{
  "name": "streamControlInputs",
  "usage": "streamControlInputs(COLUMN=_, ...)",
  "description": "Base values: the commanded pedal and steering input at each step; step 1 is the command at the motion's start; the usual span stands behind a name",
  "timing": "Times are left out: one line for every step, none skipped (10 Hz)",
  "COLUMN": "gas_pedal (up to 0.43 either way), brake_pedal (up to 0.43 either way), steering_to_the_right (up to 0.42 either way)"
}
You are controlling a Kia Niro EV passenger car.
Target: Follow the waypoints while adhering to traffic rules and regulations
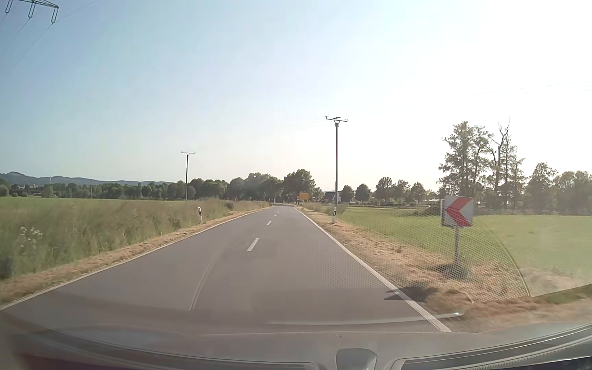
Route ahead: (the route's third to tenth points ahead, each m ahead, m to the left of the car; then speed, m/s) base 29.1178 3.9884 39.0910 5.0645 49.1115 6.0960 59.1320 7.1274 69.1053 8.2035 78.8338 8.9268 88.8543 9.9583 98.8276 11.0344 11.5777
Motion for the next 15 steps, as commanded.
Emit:
streamControlInputs(gas_pedal=0.177, brake_pedal=0.006, steering_to_the_right=-0.045)
streamControlInputs(gas_pedal=0.197, brake_pedal=0.006, steering_to_the_right=-0.041)
streamControlInputs(gas_pedal=0.228, brake_pedal=0.006, steering_to_the_right=-0.035)
streamControlInputs(gas_pedal=0.26, brake_pedal=0.006, steering_to_the_right=-0.027)
streamControlInputs(gas_pedal=0.268, brake_pedal=0.006, steering_to_the_right=-0.021)
streamControlInputs(gas_pedal=0.268, brake_pedal=0.006, steering_to_the_right=-0.014)
streamControlInputs(gas_pedal=0.268, brake_pedal=0.006, steering_to_the_right=-0.01)
streamControlInputs(gas_pedal=0.28, brake_pedal=0.006, steering_to_the_right=-0.009)
streamControlInputs(gas_pedal=0.28, brake_pedal=0.006, steering_to_the_right=-0.008)
streamControlInputs(gas_pedal=0.28, brake_pedal=0.006, steering_to_the_right=-0.005)
streamControlInputs(gas_pedal=0.28, brake_pedal=0.006, steering_to_the_right=-0.001)
streamControlInputs(gas_pedal=0.28, brake_pedal=0.006, steering_to_the_right=0.0)
streamControlInputs(gas_pedal=0.28, brake_pedal=0.006, steering_to_the_right=-0.001)
streamControlInputs(gas_pedal=0.28, brake_pedal=0.006, steering_to_the_right=-0.005)
streamControlInputs(gas_pedal=0.28, brake_pedal=0.006, steering_to_the_right=-0.01)
